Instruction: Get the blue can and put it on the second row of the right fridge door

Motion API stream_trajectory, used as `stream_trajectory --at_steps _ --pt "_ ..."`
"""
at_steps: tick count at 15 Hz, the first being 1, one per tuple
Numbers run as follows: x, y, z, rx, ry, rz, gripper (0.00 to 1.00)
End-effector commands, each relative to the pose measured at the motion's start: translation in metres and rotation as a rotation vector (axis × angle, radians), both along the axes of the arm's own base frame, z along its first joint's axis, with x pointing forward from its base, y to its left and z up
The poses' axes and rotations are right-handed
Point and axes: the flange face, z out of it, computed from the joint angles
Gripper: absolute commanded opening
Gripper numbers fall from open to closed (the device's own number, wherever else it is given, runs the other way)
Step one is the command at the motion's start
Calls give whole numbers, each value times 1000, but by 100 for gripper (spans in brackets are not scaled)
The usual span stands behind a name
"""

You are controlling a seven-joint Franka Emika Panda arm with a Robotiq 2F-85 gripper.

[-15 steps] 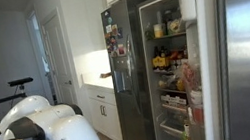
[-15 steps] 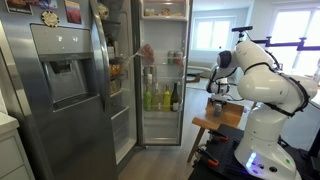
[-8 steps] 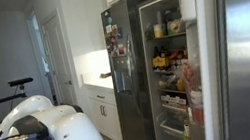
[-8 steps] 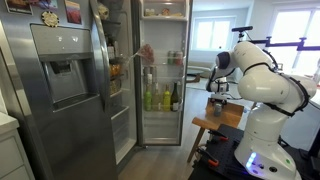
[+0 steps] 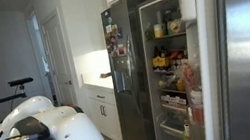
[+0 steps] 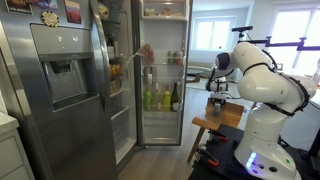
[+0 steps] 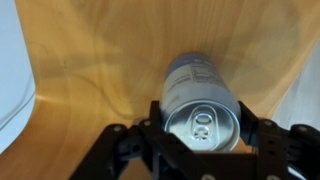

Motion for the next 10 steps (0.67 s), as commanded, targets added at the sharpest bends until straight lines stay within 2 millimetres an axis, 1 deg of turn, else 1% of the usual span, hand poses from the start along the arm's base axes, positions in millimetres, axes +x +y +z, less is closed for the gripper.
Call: stream_trajectory --at_steps 1,3,6,9,10 --pt "6 -4 1 4 15 -22 47" --pt "6 -4 3 4 17 -18 47" --pt "1 1 19 -2 15 13 47" --pt "-6 10 29 7 25 44 47" --pt "-9 15 33 6 28 56 47"
